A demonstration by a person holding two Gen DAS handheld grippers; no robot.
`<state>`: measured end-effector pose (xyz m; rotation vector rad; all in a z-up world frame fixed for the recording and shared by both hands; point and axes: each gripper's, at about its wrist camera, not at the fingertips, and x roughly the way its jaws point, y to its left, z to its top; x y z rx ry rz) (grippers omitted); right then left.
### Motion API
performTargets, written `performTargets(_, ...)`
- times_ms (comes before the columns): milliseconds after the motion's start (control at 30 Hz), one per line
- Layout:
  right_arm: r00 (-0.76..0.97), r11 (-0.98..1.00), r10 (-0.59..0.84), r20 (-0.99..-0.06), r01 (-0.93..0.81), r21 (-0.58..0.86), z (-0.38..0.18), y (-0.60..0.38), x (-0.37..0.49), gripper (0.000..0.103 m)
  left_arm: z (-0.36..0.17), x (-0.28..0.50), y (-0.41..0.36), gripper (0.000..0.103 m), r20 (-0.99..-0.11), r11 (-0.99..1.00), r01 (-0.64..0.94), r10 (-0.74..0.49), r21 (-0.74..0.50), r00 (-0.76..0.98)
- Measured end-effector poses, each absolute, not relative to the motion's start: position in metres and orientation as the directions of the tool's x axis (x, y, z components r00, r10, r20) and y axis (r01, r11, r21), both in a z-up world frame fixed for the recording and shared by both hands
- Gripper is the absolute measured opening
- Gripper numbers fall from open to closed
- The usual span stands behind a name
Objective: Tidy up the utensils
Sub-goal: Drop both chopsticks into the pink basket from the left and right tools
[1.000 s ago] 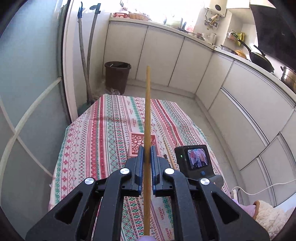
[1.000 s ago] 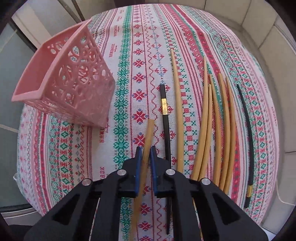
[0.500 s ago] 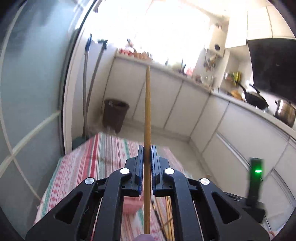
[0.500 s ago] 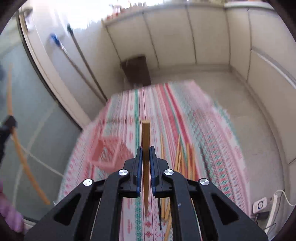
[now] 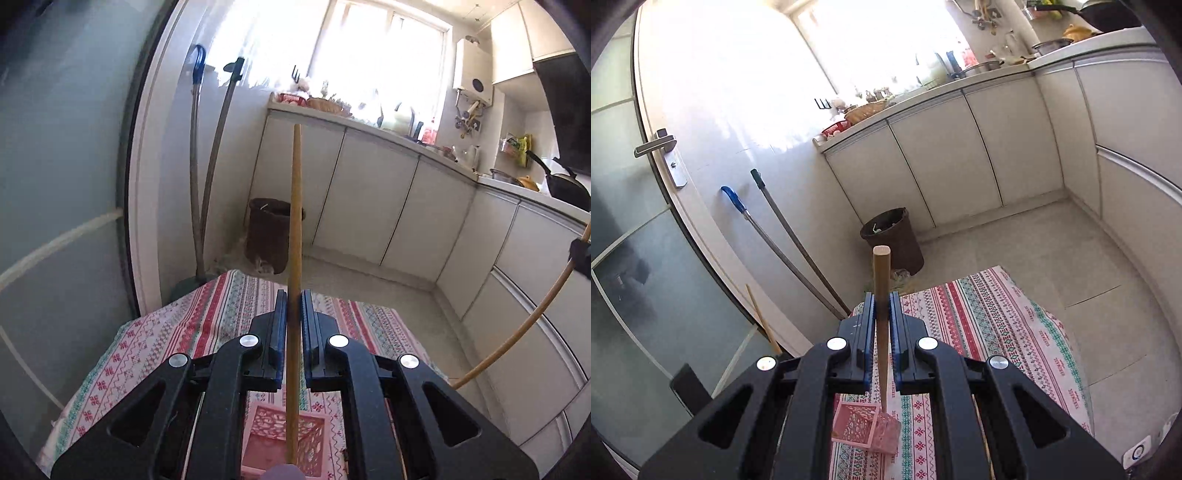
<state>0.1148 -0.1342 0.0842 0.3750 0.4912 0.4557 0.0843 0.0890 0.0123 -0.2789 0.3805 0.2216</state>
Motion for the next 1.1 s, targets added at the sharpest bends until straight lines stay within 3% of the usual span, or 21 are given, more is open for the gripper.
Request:
performTargets(67,0.782,0.827,0.510,-0.358,-0.331,0.455,0.084,-0.133,0.117,0.008,0.007,0.077,0.097,0.008,-0.402,0.924,-0.286,0.168,-0.253,0.900)
performTargets(200,0.774,0.820,0.522,-0.358,-0.341,0.459,0.083,-0.131,0.110,0.008,0.031,0.045,0.111,0.025,-0.338,0.906,-0.292,0.183,-0.307,0.923)
performTargets(433,0.757,0.814,0.544,-0.362,-0.372,0.446,0.083,-0.107,0.102,0.008,0.082,-0.002,0.125,0.031,-0.229,0.889,-0.310,0.242,-0.338,0.943)
performTargets(500,0.755,0.817,0.545,-0.364,-0.381,0.434,0.084,-0.098,0.100,0.008,0.087,-0.011,0.129,0.039,-0.221,0.884,-0.319,0.254,-0.341,0.941)
performTargets(733,0.742,0.837,0.530,-0.410,-0.381,0.393,0.063,-0.065,0.104,0.010,0.087,-0.016,0.141,0.041,-0.248,0.869,-0.331,0.252,-0.368,0.936)
performTargets(767,0.733,0.839,0.531,-0.425,-0.386,0.383,0.052,-0.058,0.106,0.012,0.085,-0.015,0.142,0.041,-0.256,0.868,-0.332,0.249,-0.368,0.934)
performTargets(833,0.709,0.836,0.538,-0.455,-0.380,0.396,0.033,-0.051,0.112,0.029,0.083,-0.013,0.140,0.041,-0.271,0.870,-0.334,0.244,-0.363,0.931)
performTargets(967,0.706,0.855,0.512,-0.489,-0.365,0.368,0.020,-0.051,0.111,0.029,0.084,-0.014,0.131,0.041,-0.269,0.888,-0.317,0.233,-0.333,0.934)
performTargets(1100,0.730,0.871,0.487,-0.479,-0.371,0.321,0.027,-0.056,0.100,0.030,0.081,-0.010,0.118,0.051,-0.289,0.901,-0.305,0.217,-0.308,0.932)
